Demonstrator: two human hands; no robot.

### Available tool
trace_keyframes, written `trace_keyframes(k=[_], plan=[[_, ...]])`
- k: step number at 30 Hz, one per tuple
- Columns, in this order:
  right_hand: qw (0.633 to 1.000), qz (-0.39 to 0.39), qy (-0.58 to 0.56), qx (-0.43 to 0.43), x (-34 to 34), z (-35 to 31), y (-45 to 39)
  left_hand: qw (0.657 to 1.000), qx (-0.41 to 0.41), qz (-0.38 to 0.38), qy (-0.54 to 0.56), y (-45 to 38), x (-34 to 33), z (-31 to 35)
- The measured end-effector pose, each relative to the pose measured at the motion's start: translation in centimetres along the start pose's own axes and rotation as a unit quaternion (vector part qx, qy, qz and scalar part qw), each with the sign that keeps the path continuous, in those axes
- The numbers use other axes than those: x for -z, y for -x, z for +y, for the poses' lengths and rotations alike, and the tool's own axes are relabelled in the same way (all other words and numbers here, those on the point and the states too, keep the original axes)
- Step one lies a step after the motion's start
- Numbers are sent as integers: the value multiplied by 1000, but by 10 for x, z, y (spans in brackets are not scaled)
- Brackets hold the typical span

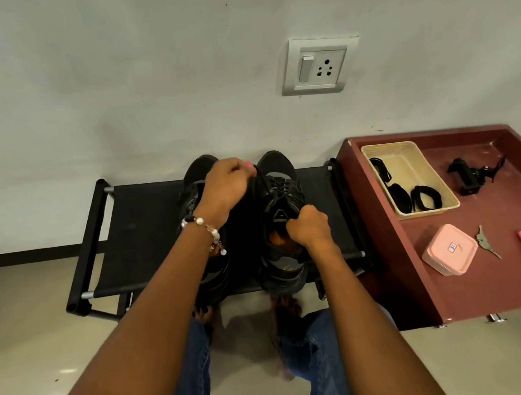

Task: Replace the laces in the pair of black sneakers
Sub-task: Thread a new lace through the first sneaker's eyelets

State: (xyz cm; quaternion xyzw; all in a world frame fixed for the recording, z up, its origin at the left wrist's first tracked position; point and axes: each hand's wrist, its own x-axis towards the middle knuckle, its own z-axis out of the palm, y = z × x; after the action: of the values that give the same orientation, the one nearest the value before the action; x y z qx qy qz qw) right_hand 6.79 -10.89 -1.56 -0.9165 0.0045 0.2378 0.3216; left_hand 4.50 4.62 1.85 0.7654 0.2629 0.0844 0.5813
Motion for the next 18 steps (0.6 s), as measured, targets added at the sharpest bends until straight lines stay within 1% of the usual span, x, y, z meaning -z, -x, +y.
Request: trace_keyframes(k=[1, 2, 3, 4, 5, 6, 7, 8, 9, 10, 11, 12, 13, 14, 15, 16, 18], plan=[[1000, 2, -1, -1, 0, 0, 0, 989, 32, 3, 147, 0, 3, 4], [1000, 2, 0, -2, 0, 0, -1, 954, 56, -3, 295, 0, 6, 9], [1000, 3, 0, -2, -1, 0, -1, 905, 71, -14, 419, 0, 10, 13], [1000, 4, 0, -3, -1, 0, -1, 860, 73, -21, 505, 0, 14, 16], [1000, 5, -1, -4, -2, 0, -2, 832, 68, -22, 550, 0, 17, 17], [1000, 6, 0, -4, -2, 1, -3, 825, 61, -18, 562, -1, 17, 18], [1000, 9, 1, -5, -2, 1, -3, 836, 55, -11, 546, -2, 16, 16], [1000, 12, -1, -6, -2, 0, -3, 863, 46, -2, 502, -2, 15, 14], [1000, 16, -4, -7, -3, -1, -4, 910, 27, 8, 415, -1, 13, 12], [1000, 21, -10, -6, -3, -2, -4, 963, -12, 18, 270, 0, 11, 7], [1000, 26, -14, -6, -3, -3, -3, 994, -69, 20, 83, -1, 9, 1], [999, 31, -16, -6, -3, -4, -3, 987, -129, 1, -91, -1, 5, -4], [999, 35, -16, -5, -3, -5, -3, 961, -167, -40, -217, -2, 1, -8], [999, 39, -16, -4, -3, -6, -3, 934, -176, -92, -298, -2, -2, -9], [999, 43, -16, -2, -3, -6, -3, 916, -162, -136, -342, -2, -6, -10], [999, 46, -17, -1, -3, -6, -3, 906, -140, -160, -366, -3, -9, -8], [998, 51, -23, -1, -4, -6, -3, 897, -110, -164, -395, -5, -8, -6]])
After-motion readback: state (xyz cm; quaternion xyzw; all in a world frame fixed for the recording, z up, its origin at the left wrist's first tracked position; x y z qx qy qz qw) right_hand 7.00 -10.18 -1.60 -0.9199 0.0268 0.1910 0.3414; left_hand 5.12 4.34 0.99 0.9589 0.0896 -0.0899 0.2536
